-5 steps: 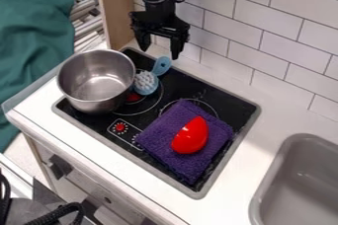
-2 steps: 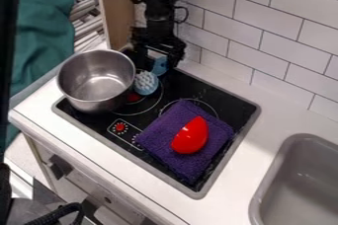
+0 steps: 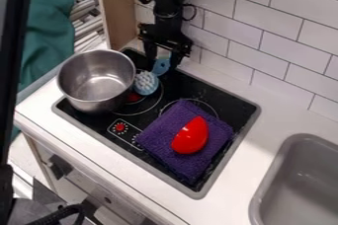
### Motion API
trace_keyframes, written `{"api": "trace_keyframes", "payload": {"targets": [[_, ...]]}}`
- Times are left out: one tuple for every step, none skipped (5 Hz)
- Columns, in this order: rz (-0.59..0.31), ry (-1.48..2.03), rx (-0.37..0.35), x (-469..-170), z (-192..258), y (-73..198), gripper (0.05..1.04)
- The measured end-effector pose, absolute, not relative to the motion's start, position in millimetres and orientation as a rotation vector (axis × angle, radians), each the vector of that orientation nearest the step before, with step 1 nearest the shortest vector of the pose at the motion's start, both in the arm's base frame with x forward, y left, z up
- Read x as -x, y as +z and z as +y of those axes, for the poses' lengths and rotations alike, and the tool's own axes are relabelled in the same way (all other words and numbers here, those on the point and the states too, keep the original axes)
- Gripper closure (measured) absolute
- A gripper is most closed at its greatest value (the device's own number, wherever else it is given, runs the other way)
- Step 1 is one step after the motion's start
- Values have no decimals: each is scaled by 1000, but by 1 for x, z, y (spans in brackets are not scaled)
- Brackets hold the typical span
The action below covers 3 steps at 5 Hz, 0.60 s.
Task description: Move the blue brush to the upper right corner of the stove
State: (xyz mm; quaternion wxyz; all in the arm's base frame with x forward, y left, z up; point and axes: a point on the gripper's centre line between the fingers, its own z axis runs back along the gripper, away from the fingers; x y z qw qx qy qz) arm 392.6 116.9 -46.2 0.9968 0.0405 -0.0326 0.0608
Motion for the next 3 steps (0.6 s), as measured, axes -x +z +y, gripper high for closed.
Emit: {"api": "trace_keyframes", "payload": {"targets": [[-51,126,-77,-391,113,-46,617],[-50,132,-76,-387,110,-45,617],[-36,125,-73,-378,102,-40,617]]}}
